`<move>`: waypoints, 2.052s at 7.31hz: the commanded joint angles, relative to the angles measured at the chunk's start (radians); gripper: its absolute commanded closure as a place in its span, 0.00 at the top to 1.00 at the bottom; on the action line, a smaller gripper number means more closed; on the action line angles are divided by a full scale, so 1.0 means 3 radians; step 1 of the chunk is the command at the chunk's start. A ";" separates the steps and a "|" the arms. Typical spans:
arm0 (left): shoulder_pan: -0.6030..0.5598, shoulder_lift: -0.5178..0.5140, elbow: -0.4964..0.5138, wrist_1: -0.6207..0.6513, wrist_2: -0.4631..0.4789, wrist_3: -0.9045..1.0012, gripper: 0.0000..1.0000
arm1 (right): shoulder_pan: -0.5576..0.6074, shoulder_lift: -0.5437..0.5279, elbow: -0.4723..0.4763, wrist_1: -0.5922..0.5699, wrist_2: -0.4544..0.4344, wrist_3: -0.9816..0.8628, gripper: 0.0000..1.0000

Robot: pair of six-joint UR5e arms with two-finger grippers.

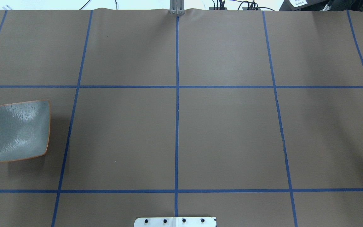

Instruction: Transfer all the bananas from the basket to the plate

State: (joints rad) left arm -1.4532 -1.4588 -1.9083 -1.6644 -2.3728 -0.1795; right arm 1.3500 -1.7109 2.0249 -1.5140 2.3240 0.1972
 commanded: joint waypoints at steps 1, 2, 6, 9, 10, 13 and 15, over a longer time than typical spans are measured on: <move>0.0007 0.0005 -0.0005 -0.0025 -0.0006 0.0000 1.00 | -0.0005 -0.0003 0.0000 0.0000 0.0000 -0.0003 1.00; 0.0052 0.0000 -0.0005 -0.0041 -0.0006 0.0005 1.00 | -0.0020 0.0002 -0.0076 0.0005 0.0005 -0.0028 1.00; 0.0181 0.0051 -0.0005 -0.0148 0.0004 0.0000 1.00 | -0.0031 -0.0084 -0.0348 0.0583 0.0097 0.0373 1.00; 0.0191 0.0051 0.0005 -0.0148 0.0019 -0.0005 1.00 | -0.0021 -0.0233 -0.0439 0.0588 0.0097 0.0391 1.00; 0.0201 0.0051 0.0010 -0.0148 0.0025 -0.0005 1.00 | 0.0015 -0.0304 -0.0445 0.0598 0.0102 0.0361 1.00; 0.0216 0.0056 0.0035 -0.0143 0.0025 -0.0005 1.00 | 0.0041 -0.0626 -0.0450 0.0593 -0.0555 0.0320 1.00; 0.0216 0.0056 0.0051 -0.0148 0.0020 -0.0005 1.00 | 0.0051 -0.0688 -0.0734 0.0618 -0.0675 0.0116 1.00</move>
State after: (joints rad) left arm -1.3884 -1.4420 -1.8953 -1.7083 -2.3657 -0.1810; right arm 1.3632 -1.9035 1.8616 -1.3352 2.1418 0.2656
